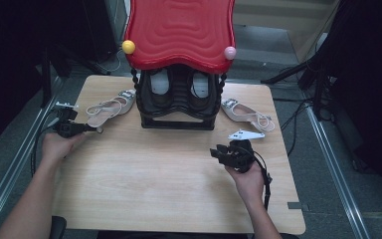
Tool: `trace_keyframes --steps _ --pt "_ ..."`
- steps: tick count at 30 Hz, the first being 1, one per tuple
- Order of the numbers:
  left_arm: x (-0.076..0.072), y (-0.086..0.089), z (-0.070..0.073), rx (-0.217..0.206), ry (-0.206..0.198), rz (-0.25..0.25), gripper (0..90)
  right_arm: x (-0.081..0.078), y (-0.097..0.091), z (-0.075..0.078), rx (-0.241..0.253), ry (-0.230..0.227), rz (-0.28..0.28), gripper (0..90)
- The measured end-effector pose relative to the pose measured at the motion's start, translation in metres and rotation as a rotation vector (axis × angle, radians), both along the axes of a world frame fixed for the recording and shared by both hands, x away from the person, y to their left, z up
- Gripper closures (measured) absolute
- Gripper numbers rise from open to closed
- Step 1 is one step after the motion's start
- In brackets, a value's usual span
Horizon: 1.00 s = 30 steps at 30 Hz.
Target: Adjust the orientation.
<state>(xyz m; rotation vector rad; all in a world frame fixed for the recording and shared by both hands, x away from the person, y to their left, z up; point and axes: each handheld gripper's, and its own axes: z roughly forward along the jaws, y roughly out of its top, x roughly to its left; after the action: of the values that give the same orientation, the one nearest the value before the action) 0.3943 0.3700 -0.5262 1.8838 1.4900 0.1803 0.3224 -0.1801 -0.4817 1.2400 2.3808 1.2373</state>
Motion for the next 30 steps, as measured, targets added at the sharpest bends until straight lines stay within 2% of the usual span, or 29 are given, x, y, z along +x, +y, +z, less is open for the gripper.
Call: trace_keyframes --steps 4,7,12,13,18,20,24,28,30 --pt "-0.002 -0.004 0.001 -0.003 0.011 -0.001 88.2 0.003 0.001 -0.004 0.011 0.016 0.040 61.9" --pt "-0.003 -0.008 0.002 -0.002 0.014 0.002 88.2 0.003 0.002 -0.004 0.019 0.015 0.051 65.4" --pt "-0.004 -0.016 0.005 -0.008 0.018 -0.008 87.5 0.000 0.000 -0.001 0.030 0.001 0.036 66.5" --pt "-0.005 -0.018 0.006 -0.014 0.012 -0.002 87.3 0.000 0.000 -0.001 0.029 0.002 0.033 66.5" --pt "-0.005 -0.024 0.008 -0.015 0.033 -0.005 86.2 -0.001 -0.003 0.000 0.050 0.025 0.025 66.3" --pt "-0.005 -0.025 0.008 -0.025 0.040 -0.002 84.6 -0.001 -0.003 0.000 0.047 0.021 0.014 64.3" --pt "-0.005 -0.029 0.009 -0.018 0.041 0.001 83.3 -0.002 -0.003 0.000 0.055 0.024 0.002 62.6" --pt "-0.004 -0.030 0.008 -0.028 0.048 0.003 85.0 -0.006 -0.004 0.000 0.056 -0.014 -0.025 64.0" --pt "-0.004 -0.032 0.009 -0.026 0.046 0.000 85.0 -0.005 -0.005 0.001 0.069 -0.009 -0.031 63.0"
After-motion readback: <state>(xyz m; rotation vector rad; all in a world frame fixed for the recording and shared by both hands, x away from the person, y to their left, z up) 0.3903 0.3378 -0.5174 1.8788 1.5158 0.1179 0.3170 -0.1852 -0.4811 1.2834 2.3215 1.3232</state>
